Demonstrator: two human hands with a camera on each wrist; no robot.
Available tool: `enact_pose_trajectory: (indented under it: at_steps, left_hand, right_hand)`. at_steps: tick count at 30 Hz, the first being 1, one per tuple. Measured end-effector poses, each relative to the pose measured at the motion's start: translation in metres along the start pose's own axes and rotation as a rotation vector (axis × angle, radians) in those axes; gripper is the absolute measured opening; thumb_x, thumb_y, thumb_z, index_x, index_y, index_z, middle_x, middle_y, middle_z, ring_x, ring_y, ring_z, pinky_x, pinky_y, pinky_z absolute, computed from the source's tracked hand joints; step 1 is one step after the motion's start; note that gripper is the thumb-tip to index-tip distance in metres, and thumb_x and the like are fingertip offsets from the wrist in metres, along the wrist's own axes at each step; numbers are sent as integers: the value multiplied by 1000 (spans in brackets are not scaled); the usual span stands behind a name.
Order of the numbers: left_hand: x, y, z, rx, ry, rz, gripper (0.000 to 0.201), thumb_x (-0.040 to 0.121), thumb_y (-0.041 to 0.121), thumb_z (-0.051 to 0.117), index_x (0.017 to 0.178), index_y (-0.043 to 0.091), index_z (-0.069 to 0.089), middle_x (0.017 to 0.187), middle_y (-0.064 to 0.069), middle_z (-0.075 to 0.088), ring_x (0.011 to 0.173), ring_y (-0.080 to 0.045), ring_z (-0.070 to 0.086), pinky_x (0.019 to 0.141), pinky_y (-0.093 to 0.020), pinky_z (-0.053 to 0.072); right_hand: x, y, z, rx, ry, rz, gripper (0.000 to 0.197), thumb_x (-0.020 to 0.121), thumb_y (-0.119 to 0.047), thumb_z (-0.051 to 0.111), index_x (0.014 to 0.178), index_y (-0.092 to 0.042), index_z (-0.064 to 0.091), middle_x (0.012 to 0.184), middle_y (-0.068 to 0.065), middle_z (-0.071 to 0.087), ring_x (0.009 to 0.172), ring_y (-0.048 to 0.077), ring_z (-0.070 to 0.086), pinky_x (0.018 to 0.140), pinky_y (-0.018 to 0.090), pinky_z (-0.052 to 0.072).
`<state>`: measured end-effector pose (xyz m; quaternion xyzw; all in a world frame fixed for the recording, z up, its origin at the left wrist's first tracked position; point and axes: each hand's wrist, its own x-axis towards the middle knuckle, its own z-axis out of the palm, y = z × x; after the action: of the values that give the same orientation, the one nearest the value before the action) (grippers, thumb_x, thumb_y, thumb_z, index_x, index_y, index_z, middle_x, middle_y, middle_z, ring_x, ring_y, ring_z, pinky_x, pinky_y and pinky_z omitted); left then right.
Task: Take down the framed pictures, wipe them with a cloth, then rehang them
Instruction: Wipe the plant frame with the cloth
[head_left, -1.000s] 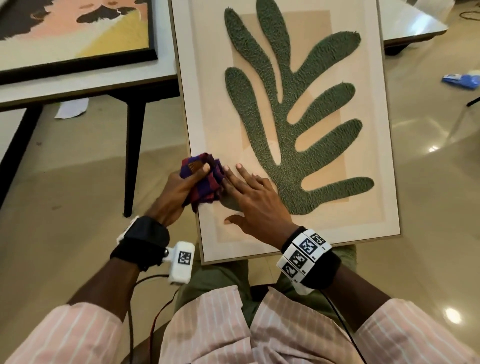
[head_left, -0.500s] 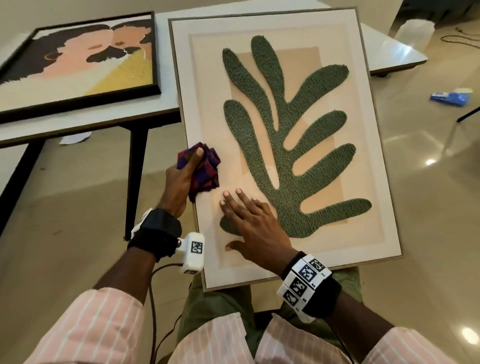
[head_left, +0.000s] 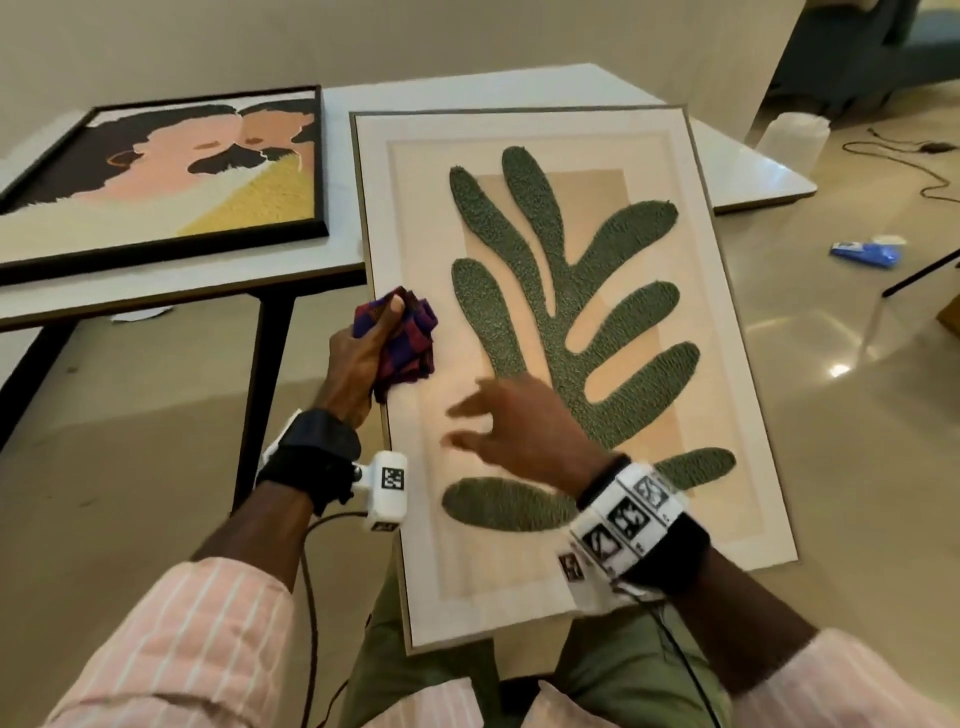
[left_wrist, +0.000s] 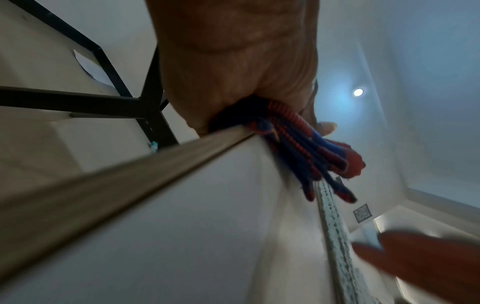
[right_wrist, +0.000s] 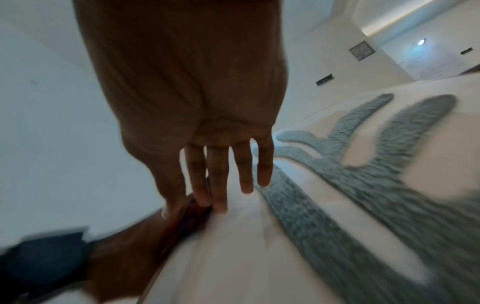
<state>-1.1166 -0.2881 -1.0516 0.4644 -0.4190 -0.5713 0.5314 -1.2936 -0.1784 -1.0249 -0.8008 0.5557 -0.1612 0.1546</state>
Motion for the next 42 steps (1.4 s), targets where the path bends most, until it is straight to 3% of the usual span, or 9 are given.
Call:
enact_pose_trajectory:
  at_steps: [4, 10, 13, 17, 22, 27, 31, 37, 42]
  left_hand:
    - [-16, 18, 7, -3, -19, 64, 46, 78, 37, 72, 107, 2, 68, 89, -17, 72, 65, -24, 69, 53, -33, 57]
    - [-33, 40, -2, 66, -88, 143, 61, 71, 42, 74, 116, 3, 64, 96, -13, 73, 84, -25, 69, 58, -25, 56]
    - [-40, 51, -8, 62, -171, 173, 85, 54, 63, 84, 114, 6, 65, 97, -14, 73, 81, -24, 71, 57, -29, 57]
    - [-44, 56, -10, 113, -183, 168, 90, 47, 70, 82, 112, 11, 64, 97, -9, 73, 84, -23, 71, 59, -29, 58]
    - [-39, 79, 9, 26, -81, 235, 58, 79, 47, 64, 120, 7, 60, 107, -15, 71, 87, -25, 71, 59, -31, 59]
    - [1, 164, 25, 0, -66, 417, 46, 93, 41, 58, 127, 10, 56, 115, -11, 69, 105, -23, 68, 83, -37, 58]
    - [-4, 146, 26, -17, -110, 348, 59, 86, 47, 61, 131, 9, 53, 116, -10, 69, 106, -24, 68, 81, -35, 59]
    - [-4, 143, 21, 51, -99, 311, 47, 90, 47, 56, 121, 12, 58, 104, -6, 72, 93, -21, 70, 71, -31, 59]
    - [20, 209, 35, -50, -156, 416, 42, 98, 47, 50, 121, 16, 64, 115, -10, 70, 102, -22, 68, 85, -36, 58]
  right_hand:
    - [83, -24, -73, 1, 430, 4, 54, 88, -46, 66, 132, -16, 60, 121, 10, 68, 113, 24, 62, 98, 39, 48]
    - [177, -49, -153, -245, 480, 125, 104, 80, -67, 61, 152, -5, 19, 160, 17, 19, 147, 34, 16, 116, 53, 22]
    - [197, -54, -189, -322, 508, 119, 113, 73, -82, 52, 152, -8, 22, 160, 14, 22, 148, 34, 17, 117, 56, 15]
    - [198, -54, -211, -420, 550, 93, 105, 63, -93, 46, 130, -12, 48, 134, 11, 53, 127, 31, 44, 107, 50, 27]
    - [192, -57, -200, -471, 650, 12, 104, 60, -94, 47, 121, -11, 50, 121, 10, 56, 114, 29, 48, 99, 42, 31]
    - [189, -68, -202, -504, 712, -26, 103, 60, -95, 44, 121, -12, 50, 120, 8, 56, 113, 28, 48, 100, 40, 29]
    - [185, -63, -201, -492, 721, -25, 103, 60, -95, 43, 120, -11, 51, 119, 8, 56, 113, 28, 48, 103, 41, 28]
    - [187, -66, -197, -436, 759, -30, 79, 85, -80, 29, 116, -12, 56, 117, 8, 59, 113, 27, 49, 103, 40, 27]
    - [187, -72, -199, -323, 815, -86, 66, 97, -62, 18, 113, -14, 61, 113, 5, 62, 110, 23, 50, 102, 38, 27]
